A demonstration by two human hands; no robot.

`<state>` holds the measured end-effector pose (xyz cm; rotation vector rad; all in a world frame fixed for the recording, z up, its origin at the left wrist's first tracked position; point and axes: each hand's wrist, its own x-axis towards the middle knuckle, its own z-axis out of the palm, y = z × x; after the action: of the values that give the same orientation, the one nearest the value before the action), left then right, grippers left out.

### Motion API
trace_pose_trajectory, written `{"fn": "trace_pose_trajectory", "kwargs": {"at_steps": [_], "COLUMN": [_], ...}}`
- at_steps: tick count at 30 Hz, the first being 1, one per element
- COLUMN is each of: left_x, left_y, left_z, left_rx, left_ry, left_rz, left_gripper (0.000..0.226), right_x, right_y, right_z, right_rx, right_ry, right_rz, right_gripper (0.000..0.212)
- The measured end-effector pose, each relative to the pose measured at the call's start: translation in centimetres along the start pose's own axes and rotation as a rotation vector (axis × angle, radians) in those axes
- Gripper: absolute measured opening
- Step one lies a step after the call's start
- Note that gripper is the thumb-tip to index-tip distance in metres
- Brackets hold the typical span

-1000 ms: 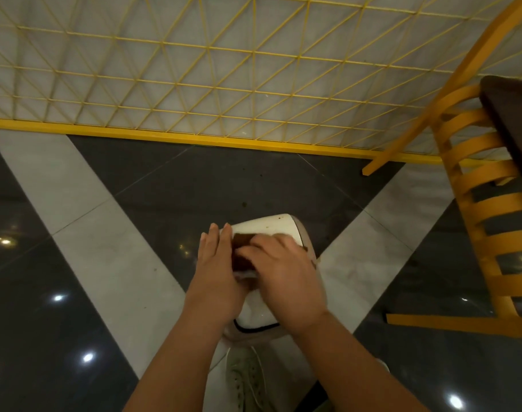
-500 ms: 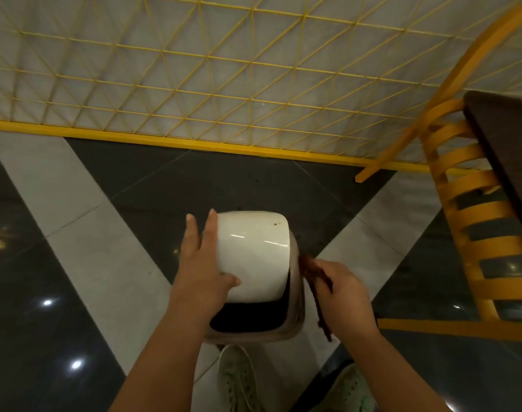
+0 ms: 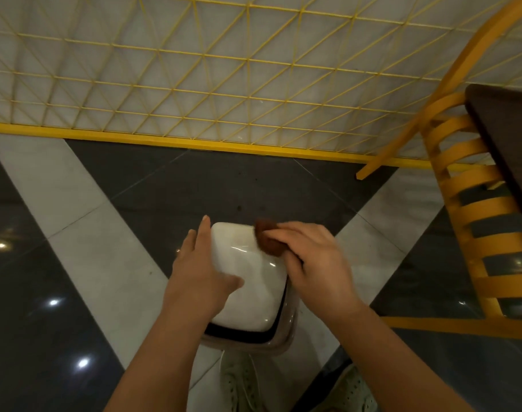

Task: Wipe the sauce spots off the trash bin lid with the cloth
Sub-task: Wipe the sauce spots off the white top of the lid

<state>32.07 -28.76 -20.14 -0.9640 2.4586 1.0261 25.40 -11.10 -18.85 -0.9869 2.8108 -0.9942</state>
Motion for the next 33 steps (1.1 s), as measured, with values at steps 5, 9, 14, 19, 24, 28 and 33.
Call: {"fn": "trace_pose_trajectory", "kwargs": {"at_steps": [5,9,14,19,24,28,33], "left_x": [-0.6,-0.4,-0.2,0.1,-0.3,-0.1,-0.1], "left_y": [0.4,0.4,-0.2,-0.2,0.4,0.4,0.3], "left_z": [0.6,-0.1,-1.0,-0.7,-0.3,-0.1,0.0], "left_rx": [0.075,0.027,0.065,0.106,0.131,0.113,0.126], "left_ry": [-0.035,-0.039,0.022,-0.061,-0.091,-0.070,-0.071], "left_rz": [0.016,-0.003,-0.035,-0.021,-0.016,0.000,-0.015], "left_gripper": [0.111,0.115,0.108,0.110,0.134,0.133,0.131], "right_x": [3.5,3.1,-1.1,-6.0,-6.8,-2.7,-3.2], "right_y": [1.5,3.5,3.4,1.1,-0.6,-0.5,2.0], "right_z": [2.1,1.5,1.4,3.3,4.5,5.0,6.6], "right_rx": [0.057,0.216,0.301,0.232,0.110,0.139,0.244], "right_ry": [-0.295,-0.300,-0.215,-0.070,-0.037,-0.075,-0.105], "right_rz": [0.219,0.514,0.589,0.488,0.263,0.213,0.554], "right_gripper": [0.038,0.032,0.030,0.045,0.037,0.035,0.029]}}
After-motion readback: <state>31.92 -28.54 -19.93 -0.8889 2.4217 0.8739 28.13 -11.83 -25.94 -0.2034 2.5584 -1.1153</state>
